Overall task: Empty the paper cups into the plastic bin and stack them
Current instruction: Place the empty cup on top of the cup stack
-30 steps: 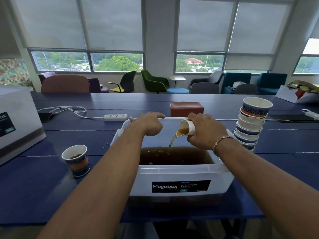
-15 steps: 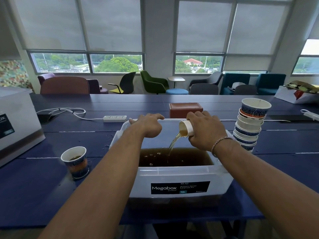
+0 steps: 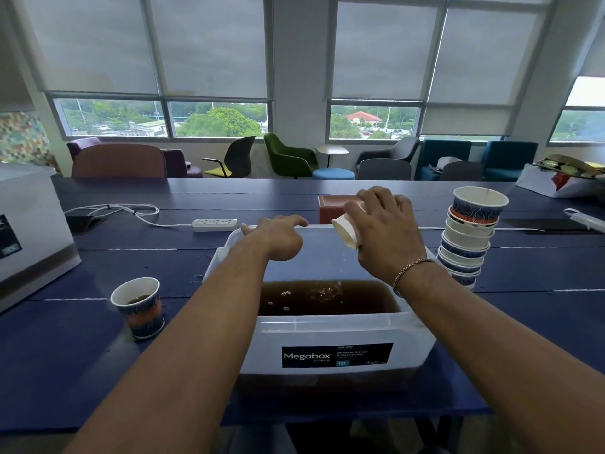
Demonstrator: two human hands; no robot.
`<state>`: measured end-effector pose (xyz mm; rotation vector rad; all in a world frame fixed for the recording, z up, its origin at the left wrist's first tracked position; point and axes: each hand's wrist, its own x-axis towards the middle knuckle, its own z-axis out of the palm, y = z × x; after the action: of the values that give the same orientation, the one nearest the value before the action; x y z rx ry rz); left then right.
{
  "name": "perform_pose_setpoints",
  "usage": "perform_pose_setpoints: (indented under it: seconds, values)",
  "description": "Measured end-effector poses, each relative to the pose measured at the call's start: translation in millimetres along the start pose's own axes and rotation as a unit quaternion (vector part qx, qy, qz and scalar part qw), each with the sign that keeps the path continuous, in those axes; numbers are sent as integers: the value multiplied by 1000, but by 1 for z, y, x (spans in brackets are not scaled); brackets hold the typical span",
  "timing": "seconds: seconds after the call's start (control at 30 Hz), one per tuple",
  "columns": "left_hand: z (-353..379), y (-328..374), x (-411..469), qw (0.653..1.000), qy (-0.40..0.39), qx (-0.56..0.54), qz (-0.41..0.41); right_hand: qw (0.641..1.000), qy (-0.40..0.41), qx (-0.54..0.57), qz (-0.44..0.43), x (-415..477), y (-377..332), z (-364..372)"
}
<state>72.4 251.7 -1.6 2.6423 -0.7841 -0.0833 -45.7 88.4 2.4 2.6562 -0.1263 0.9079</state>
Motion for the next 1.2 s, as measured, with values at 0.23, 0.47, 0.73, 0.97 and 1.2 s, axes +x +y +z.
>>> perform_pose_setpoints:
  seconds: [0.23,0.47,0.73,0.97,1.2]
  values:
    - [-6,20,-4,982,72,-174,23,986,-104,107,72,-5,2,-4]
    - [-32,83,-7,891,-3,-448,70,951,-65,258,161,17,54,-52]
    - [-46,183,10,820,-5,-559,119,906,65,325,263,16,119,-91]
    - [-25,235,17,836,-35,-533,130,892,61,317,315,-3,160,-88]
    - [-13,235,13,916,-48,-376,130,891,-132,251,354,-13,173,-68]
